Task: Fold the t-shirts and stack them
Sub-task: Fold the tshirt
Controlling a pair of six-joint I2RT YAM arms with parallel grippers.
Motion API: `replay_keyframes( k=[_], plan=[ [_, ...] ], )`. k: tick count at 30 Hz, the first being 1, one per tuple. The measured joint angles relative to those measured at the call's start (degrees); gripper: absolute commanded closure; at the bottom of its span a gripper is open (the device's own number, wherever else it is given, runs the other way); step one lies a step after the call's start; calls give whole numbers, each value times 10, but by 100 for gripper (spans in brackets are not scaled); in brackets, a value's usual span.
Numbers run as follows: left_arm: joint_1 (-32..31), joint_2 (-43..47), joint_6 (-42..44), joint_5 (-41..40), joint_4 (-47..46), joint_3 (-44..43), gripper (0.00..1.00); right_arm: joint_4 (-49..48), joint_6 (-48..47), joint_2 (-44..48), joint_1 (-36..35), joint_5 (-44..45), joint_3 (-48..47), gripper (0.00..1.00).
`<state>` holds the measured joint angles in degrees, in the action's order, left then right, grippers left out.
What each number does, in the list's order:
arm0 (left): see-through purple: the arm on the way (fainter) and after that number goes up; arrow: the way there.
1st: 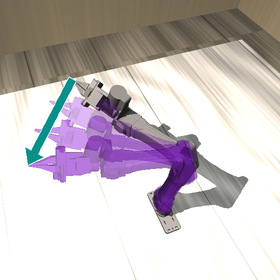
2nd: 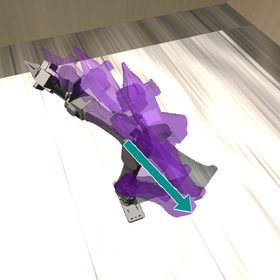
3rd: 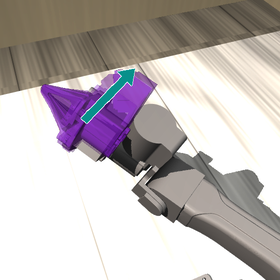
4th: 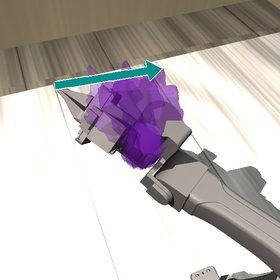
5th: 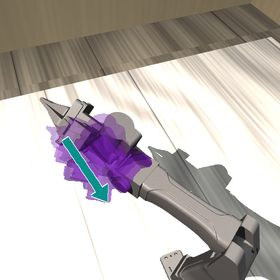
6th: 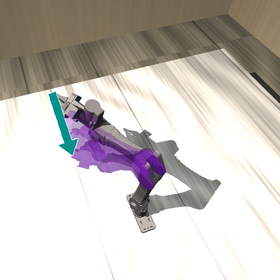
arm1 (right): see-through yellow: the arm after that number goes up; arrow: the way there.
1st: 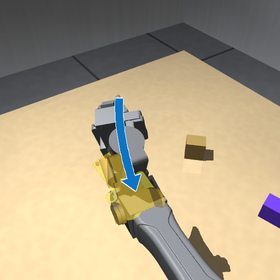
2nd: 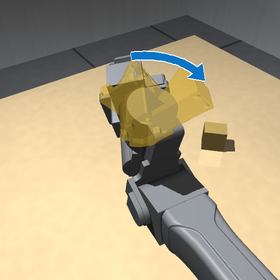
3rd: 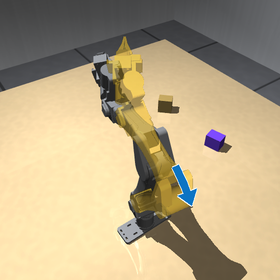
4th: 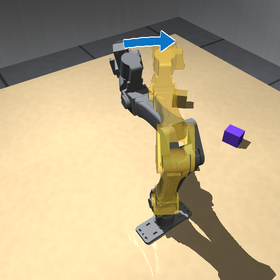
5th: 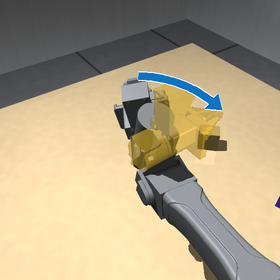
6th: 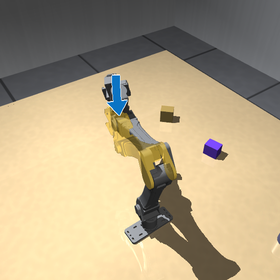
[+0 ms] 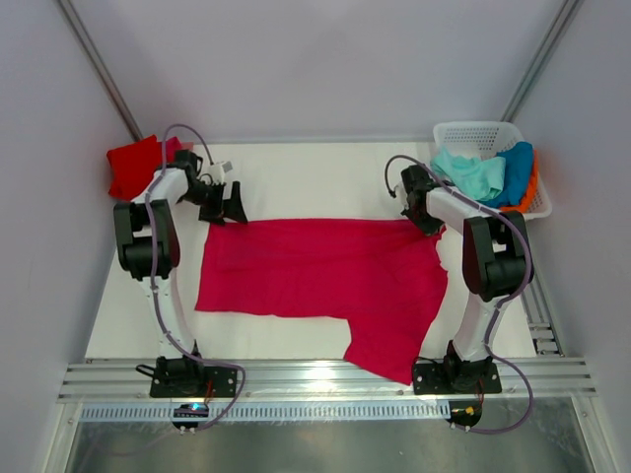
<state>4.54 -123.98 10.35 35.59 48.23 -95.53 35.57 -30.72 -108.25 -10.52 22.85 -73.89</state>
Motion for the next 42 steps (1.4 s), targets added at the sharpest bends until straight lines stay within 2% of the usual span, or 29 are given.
replay_keyframes(
  k=[8,10,12,14,16,17,20,26,30,36,42],
  plan=[
    [0,25,1,-37,-42,36,1,-2,-7,0,11,-1,20,97],
    [0,32,2,-44,-52,46,1,-5,-7,0,11,-2,27,94],
    [2,36,2,-50,-57,52,1,-7,-7,0,11,-3,33,79],
    [2,40,2,-54,-65,58,1,-7,-6,0,12,1,36,51],
    [4,44,3,-59,-72,65,1,-10,-6,0,17,2,37,37],
    [4,45,4,-61,-75,68,1,-13,-5,0,18,0,38,25],
    [6,48,4,-63,-80,72,1,-22,-3,4,23,-8,38,13],
    [8,60,3,-66,-99,89,1,-36,23,63,25,-114,38,9],
    [9,86,-12,-98,-135,119,1,-59,44,112,24,-193,38,5],
    [9,184,-35,-177,-207,195,1,-101,45,158,23,-292,66,0],
    [9,273,-39,-201,-242,259,1,-96,15,152,19,-336,113,1]
  ],
)
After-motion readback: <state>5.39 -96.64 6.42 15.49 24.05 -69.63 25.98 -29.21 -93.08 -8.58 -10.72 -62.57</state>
